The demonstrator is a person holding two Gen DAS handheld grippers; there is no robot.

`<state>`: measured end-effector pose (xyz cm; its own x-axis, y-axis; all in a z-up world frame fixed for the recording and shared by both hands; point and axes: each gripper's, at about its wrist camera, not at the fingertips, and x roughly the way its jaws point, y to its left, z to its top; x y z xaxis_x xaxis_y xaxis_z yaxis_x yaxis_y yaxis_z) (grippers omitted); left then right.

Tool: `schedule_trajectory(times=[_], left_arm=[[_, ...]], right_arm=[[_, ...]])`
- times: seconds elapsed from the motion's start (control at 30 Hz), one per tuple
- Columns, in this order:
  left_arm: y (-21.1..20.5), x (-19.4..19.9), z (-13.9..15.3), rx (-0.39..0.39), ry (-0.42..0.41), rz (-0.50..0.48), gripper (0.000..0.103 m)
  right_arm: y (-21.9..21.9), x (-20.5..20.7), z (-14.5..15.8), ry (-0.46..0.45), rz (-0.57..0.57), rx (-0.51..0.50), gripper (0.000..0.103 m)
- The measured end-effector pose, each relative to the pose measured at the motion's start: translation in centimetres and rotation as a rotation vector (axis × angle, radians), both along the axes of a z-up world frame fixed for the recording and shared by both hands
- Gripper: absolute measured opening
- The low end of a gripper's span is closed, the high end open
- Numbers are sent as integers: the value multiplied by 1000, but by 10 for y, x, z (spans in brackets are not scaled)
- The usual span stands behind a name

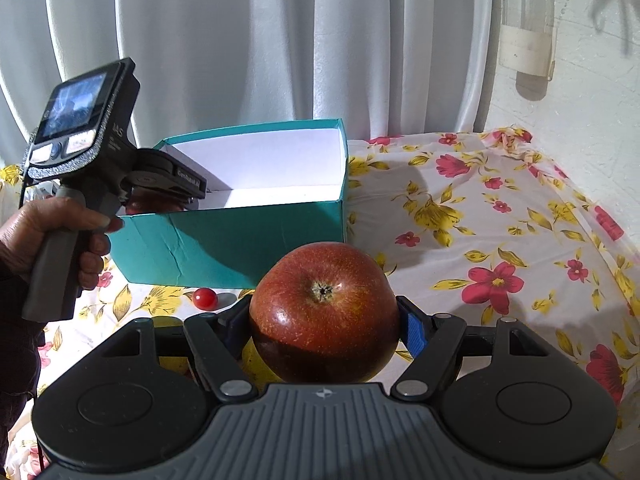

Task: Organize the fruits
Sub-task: 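Carry the red apple with the left gripper into the teal box and open, then lower the red apple into the teal box and open the right gripper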

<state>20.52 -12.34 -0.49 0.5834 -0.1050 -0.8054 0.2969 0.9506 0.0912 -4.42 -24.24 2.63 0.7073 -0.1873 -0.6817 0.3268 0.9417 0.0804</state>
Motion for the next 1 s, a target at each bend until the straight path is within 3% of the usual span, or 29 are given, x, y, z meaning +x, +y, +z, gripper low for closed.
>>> schedule_trajectory(times=[0.2, 0.27, 0.33, 0.53, 0.73, 1.0], left_arm=[[0, 7, -14, 16, 55, 14, 71], [0, 6, -13, 24, 40, 18, 67], [2, 6, -8, 16, 20, 20, 78], [14, -18, 19, -8, -43, 7, 96], [48, -76, 67, -112, -127, 26, 102], [70, -103, 75, -132, -120, 50, 102]], right_arm=[[-2, 2, 0, -3, -6, 0, 73], [-3, 2, 0, -6, -4, 2, 73], [-2, 3, 0, -6, -1, 2, 73], [-2, 7, 3, -18, 12, 0, 73], [-4, 10, 7, -31, 11, -20, 73], [3, 16, 13, -56, 30, -50, 73]])
